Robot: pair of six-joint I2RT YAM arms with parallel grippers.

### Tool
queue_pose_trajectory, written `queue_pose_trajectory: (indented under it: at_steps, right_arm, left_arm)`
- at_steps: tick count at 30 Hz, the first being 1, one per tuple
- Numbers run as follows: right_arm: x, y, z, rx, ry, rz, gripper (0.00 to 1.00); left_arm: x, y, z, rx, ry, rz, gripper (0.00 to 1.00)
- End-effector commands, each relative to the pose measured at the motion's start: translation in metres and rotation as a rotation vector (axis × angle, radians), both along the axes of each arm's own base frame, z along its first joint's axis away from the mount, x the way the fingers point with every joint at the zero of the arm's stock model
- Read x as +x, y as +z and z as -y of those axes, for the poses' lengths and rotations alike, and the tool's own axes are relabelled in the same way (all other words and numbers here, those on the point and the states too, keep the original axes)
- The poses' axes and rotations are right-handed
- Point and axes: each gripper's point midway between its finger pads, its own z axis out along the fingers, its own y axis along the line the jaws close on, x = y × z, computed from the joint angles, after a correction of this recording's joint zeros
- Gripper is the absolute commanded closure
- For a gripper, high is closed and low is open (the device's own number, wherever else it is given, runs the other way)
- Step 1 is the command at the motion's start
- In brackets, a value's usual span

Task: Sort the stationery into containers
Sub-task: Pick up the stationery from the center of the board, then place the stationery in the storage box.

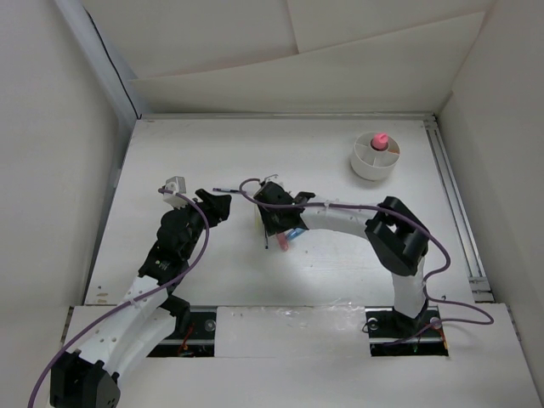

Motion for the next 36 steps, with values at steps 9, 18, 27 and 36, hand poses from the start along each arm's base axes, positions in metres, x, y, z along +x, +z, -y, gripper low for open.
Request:
queue_pose_trajectory:
  at_steps: [9, 18, 27, 36]
  right_arm:
    - [0.015, -0.001, -0.004, 0.011, -0.026, 0.015, 0.54]
    - [0.015, -0.005, -0.006, 0.025, -0.021, -0.005, 0.71]
    - [0.040, 0.080, -0.014, 0.240, -0.026, 0.083, 0.81]
    - [0.126, 0.231, 0.087, 0.472, -0.271, 0.384, 0.81]
  left_arm:
    - [0.003, 0.033, 0.003, -0.037, -0.005, 0.081, 0.44]
    - [0.003, 0.033, 0.003, -0.037, -0.005, 0.081, 0.44]
    - [0.003, 0.033, 0.003, -0.037, -0.005, 0.081, 0.44]
    - [0.003, 0.033, 0.003, -0.037, -0.005, 0.081, 0.44]
